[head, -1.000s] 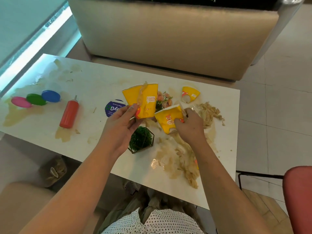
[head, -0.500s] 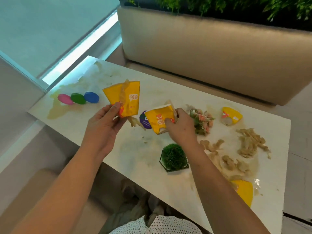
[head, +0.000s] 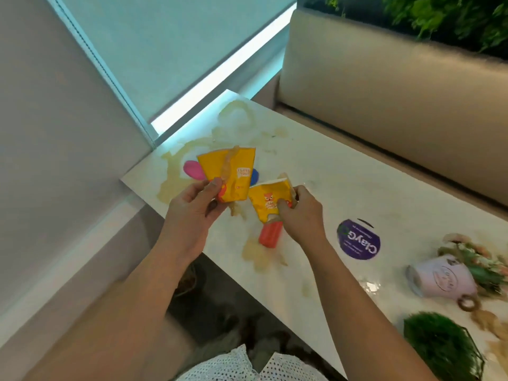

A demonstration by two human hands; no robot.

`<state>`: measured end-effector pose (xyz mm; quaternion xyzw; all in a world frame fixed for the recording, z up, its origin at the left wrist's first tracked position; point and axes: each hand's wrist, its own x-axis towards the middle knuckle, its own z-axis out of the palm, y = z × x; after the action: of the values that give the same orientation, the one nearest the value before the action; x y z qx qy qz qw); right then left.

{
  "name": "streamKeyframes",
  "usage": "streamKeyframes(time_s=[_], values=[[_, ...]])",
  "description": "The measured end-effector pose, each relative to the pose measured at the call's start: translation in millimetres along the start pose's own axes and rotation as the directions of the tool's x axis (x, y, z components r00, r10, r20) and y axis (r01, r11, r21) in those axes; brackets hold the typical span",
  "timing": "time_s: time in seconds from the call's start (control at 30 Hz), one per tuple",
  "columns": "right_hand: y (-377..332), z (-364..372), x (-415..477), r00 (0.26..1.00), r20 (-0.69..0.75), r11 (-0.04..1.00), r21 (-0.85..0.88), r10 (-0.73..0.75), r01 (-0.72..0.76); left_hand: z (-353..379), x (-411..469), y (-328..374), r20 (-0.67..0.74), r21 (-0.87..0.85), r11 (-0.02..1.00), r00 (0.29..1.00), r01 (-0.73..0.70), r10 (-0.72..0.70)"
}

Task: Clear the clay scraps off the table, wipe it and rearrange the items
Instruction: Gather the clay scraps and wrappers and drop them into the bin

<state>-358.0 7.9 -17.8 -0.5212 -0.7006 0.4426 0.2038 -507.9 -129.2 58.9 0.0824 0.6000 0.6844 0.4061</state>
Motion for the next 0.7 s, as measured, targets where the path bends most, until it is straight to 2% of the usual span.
streamKeyframes(time_s=[0.13,0.23,0.5,0.6,0.7], values=[[-46,74,14,0.999,0.031,1.000,0.000,-0.018,0.018,-61,36,39,-0.060,-0.032,0.999,0.998,0.003,-0.005],[-72,119,18,0.993,0.105,0.998,0.000,-0.055,0.056,-103,56,56,-0.120,-0.069,0.998,0.993,-0.009,0.000],[-110,222,11,0.912,0.311,0.959,-0.006,-0.268,0.284,-198,65,53,-0.376,-0.153,0.987,0.927,-0.055,-0.007],[-110,262,1,0.829,0.466,0.934,-0.019,-0.309,0.358,-228,62,42,-0.479,-0.176,0.982,0.878,-0.071,-0.022],[-97,307,-12,0.665,0.654,0.875,-0.011,-0.360,0.485,-259,65,20,-0.563,-0.171,0.982,0.826,-0.076,-0.034]])
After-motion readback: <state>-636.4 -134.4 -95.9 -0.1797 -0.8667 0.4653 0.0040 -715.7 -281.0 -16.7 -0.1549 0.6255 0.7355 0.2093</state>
